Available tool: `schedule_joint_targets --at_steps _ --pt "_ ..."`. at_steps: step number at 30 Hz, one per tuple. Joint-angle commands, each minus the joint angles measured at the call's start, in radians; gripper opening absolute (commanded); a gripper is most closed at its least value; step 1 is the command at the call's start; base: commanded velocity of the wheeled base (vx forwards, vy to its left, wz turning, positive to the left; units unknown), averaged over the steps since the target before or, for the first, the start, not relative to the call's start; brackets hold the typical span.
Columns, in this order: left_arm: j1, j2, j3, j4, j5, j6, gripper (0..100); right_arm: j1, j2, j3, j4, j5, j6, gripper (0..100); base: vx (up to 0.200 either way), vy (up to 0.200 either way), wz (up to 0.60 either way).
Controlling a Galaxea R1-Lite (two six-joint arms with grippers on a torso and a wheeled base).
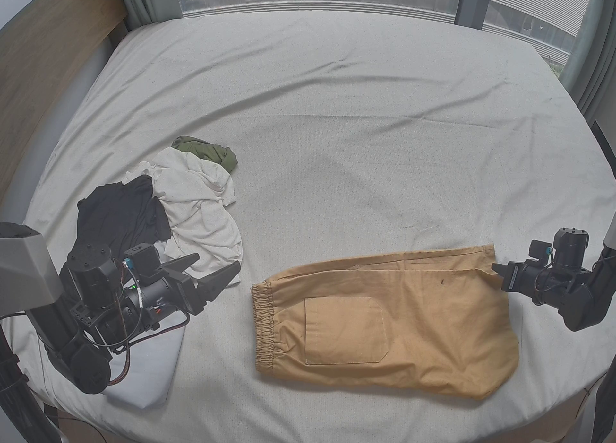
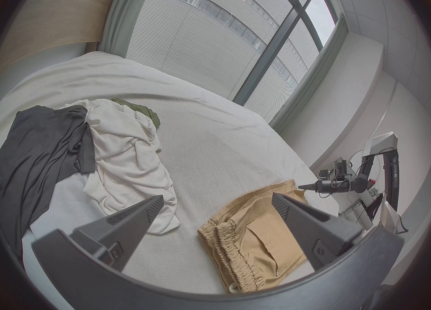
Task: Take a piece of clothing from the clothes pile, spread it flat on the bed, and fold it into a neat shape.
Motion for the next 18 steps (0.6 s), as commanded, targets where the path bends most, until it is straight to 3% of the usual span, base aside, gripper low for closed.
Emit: schedule_joint_targets --at_steps 1,2,3,18 --pt "0.001 0.001 0.000 -0.004 0.000 0.000 100 -0.004 0.002 0.000 0.000 0.000 0.000 0 0.000 0.000 0.00" --pt "0.001 0.001 0.000 -0.004 0.000 0.000 100 -0.004 0.002 0.003 0.002 0.002 0.000 0 0.000 0.000 0.00" --pt "0.001 0.001 0.000 -0.004 0.000 0.000 100 -0.004 0.002 0.003 0.002 0.002 0.000 100 0.000 0.000 0.00" --pt "0.001 0.002 -0.002 -0.004 0.000 0.000 100 0.008 0.003 0.014 -0.001 0.019 0.002 100 0.000 0.000 0.00"
